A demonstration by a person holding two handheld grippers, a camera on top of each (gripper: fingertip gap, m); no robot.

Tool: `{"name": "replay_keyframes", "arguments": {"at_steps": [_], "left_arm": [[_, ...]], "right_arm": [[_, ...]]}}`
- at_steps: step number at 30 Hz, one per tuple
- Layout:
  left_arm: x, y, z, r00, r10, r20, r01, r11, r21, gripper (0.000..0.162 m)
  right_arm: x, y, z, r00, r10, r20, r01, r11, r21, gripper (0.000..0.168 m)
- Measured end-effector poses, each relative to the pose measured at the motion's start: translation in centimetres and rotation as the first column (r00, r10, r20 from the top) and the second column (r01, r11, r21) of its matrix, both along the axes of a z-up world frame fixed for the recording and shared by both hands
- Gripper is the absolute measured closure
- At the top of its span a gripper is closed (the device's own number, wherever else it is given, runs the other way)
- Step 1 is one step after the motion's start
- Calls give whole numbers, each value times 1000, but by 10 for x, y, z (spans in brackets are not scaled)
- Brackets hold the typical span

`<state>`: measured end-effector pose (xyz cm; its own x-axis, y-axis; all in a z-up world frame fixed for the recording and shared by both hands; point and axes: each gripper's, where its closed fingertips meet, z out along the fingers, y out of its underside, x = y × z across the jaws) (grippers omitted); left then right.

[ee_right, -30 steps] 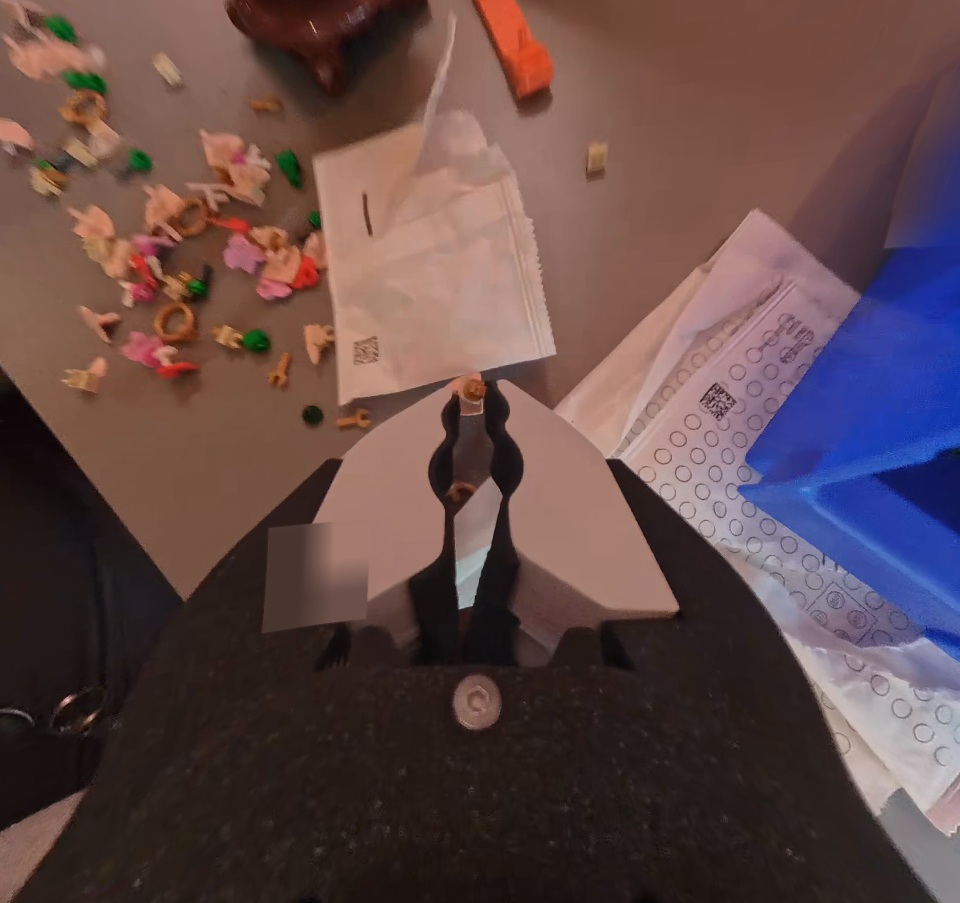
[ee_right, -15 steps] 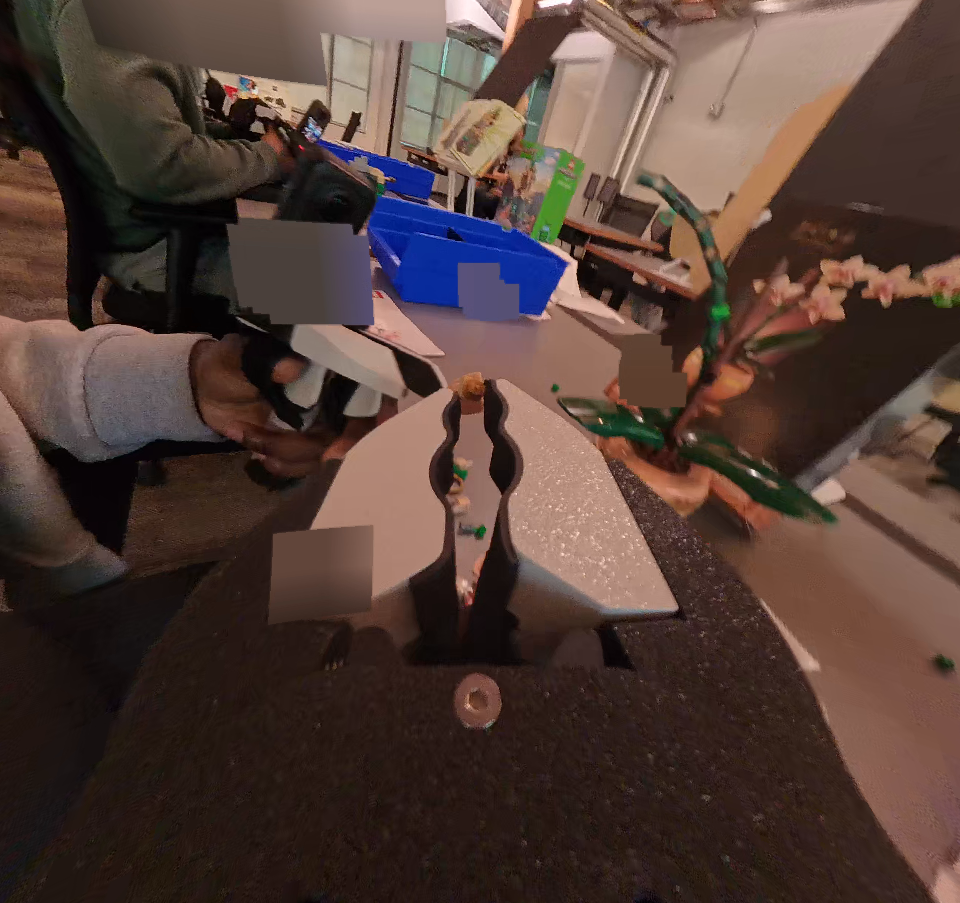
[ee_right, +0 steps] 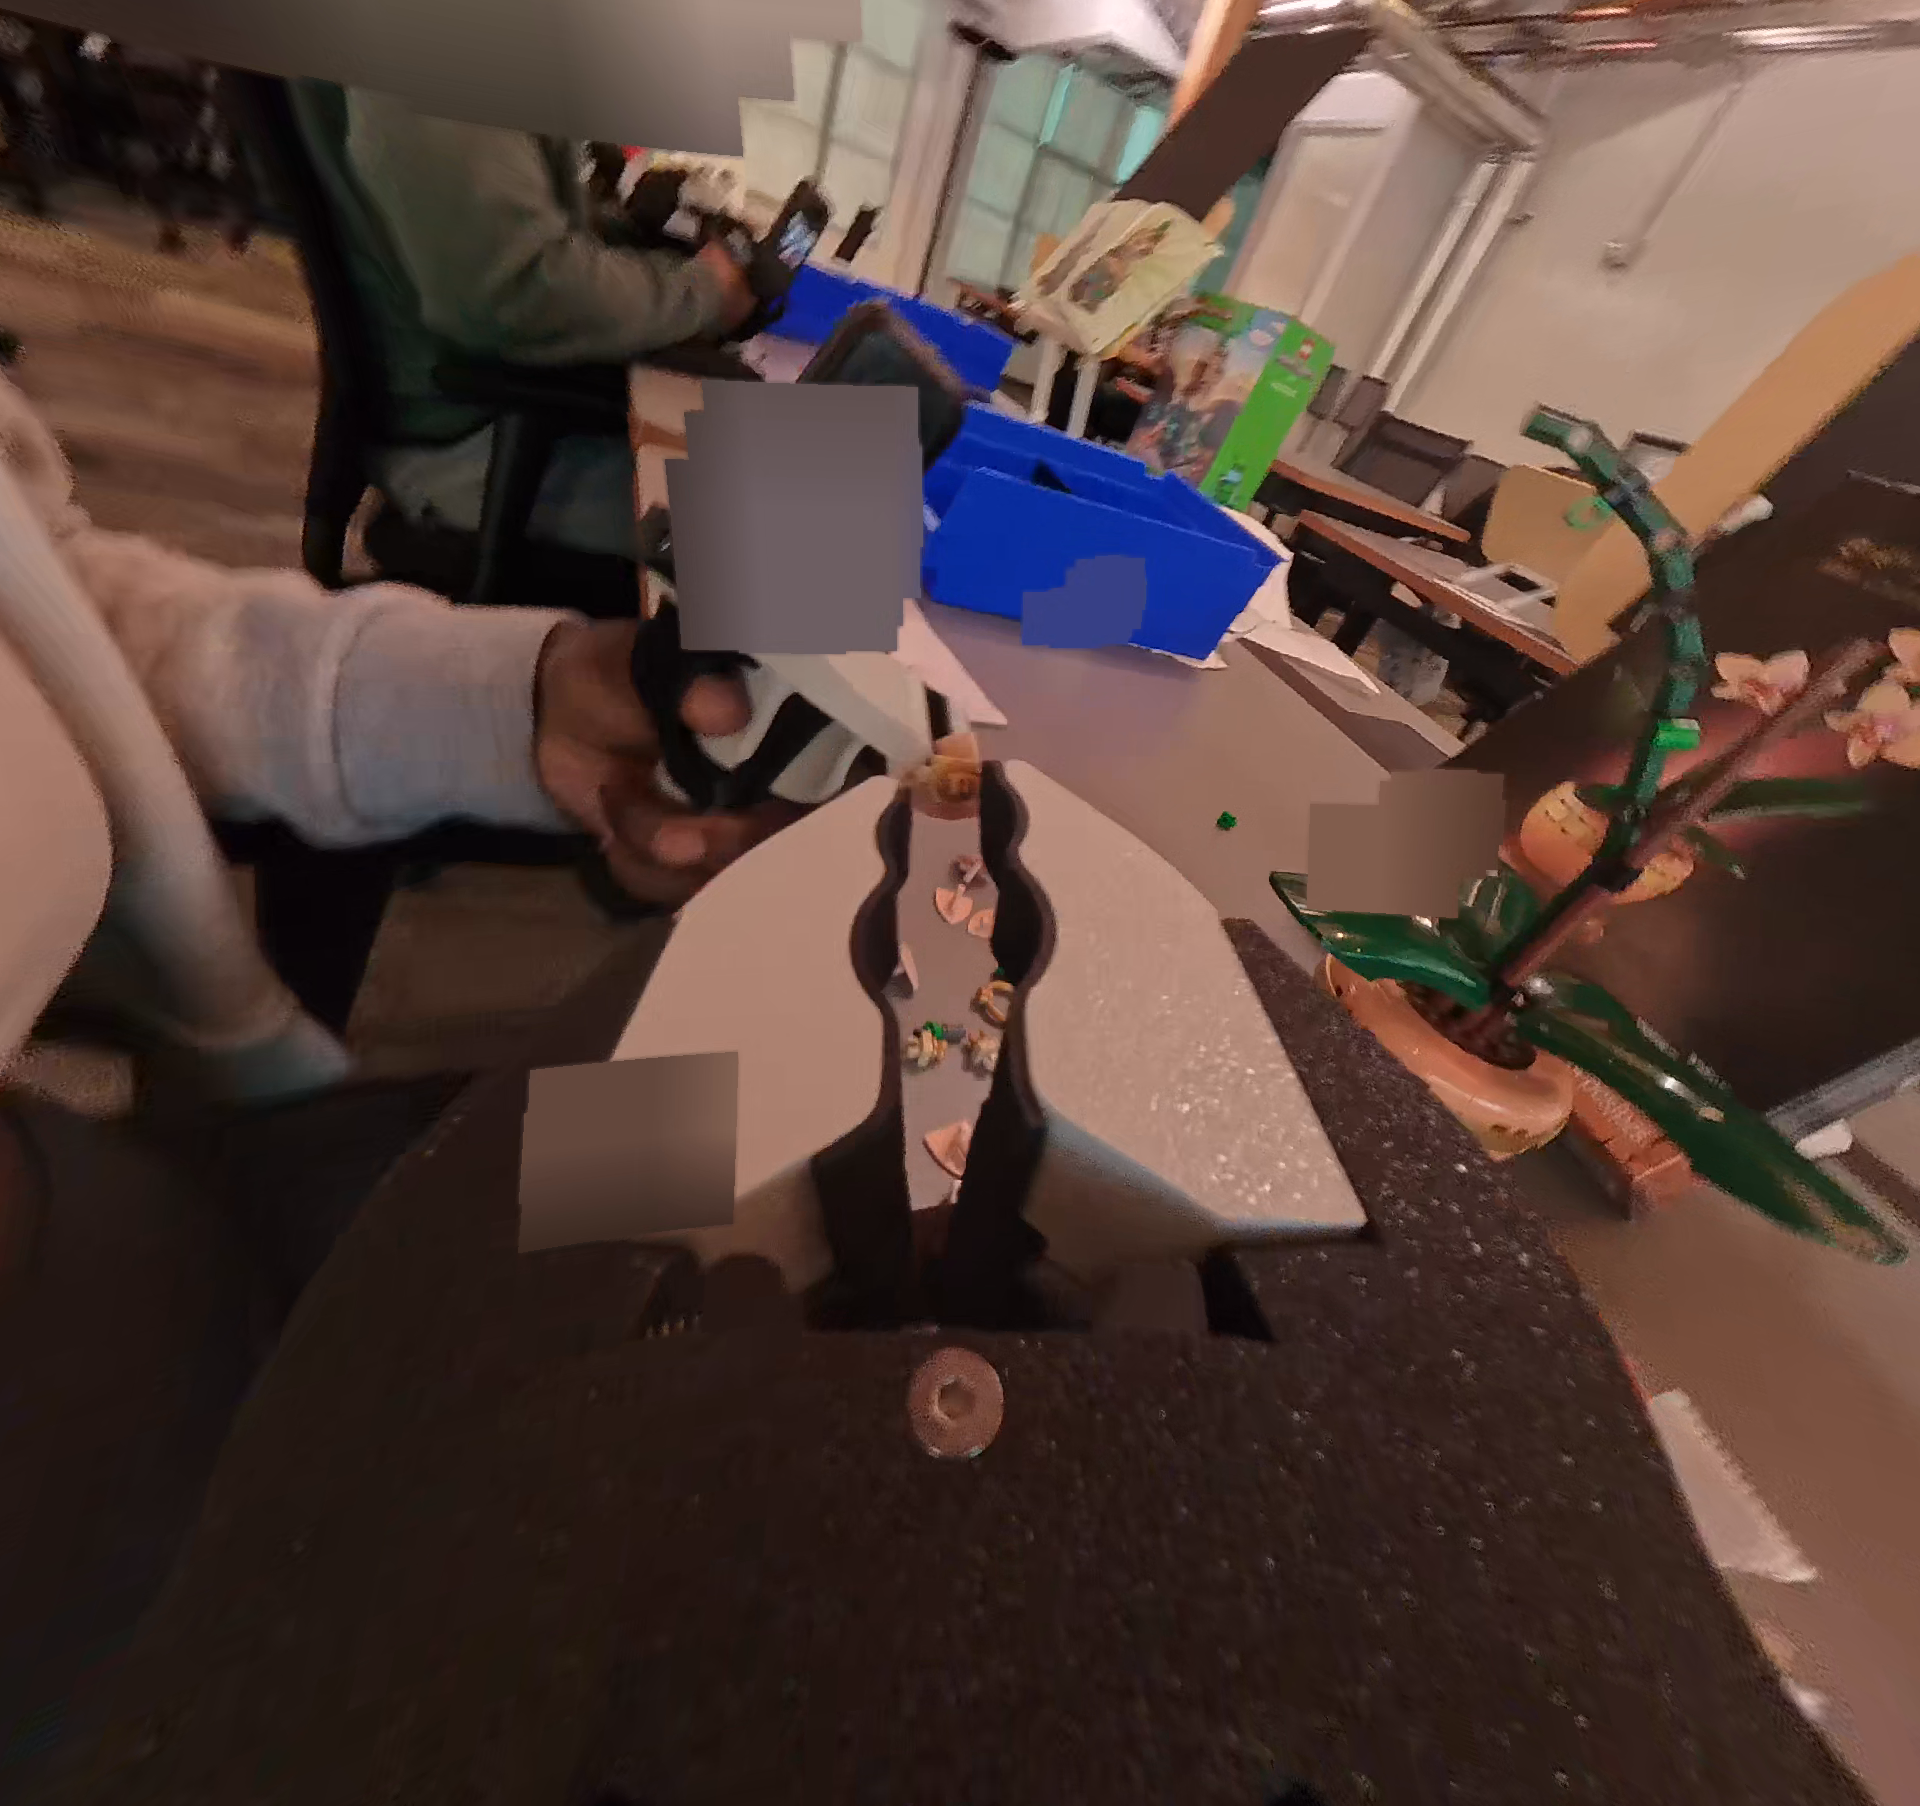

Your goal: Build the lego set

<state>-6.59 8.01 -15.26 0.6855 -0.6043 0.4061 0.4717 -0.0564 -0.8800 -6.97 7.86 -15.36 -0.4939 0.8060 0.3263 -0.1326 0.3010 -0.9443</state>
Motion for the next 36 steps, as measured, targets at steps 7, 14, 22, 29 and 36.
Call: {"name": "replay_keyframes", "arguments": {"at_steps": [7,14,22,29,36], "left_arm": [[6,0,-8,997,-71,23,73,993,-91,161],[-5,3,-9,993,-37,116,51,992,-114,162],[-13,8,-14,991,2,137,16,991,-132,162],[-27,-4,7,964,-34,264,35,999,1,162],[-82,10,-54,890,341,-303,-421,869,-259,162]], "right_arm": [[6,2,-6,991,113,-67,-54,812,581,149],[-1,-1,-7,978,142,-153,-4,744,668,156],[-11,4,-15,988,73,-135,19,816,578,162],[-15,17,-9,1000,0,-23,2,996,90,163],[-24,62,-66,932,-171,320,149,985,91,162]]}}
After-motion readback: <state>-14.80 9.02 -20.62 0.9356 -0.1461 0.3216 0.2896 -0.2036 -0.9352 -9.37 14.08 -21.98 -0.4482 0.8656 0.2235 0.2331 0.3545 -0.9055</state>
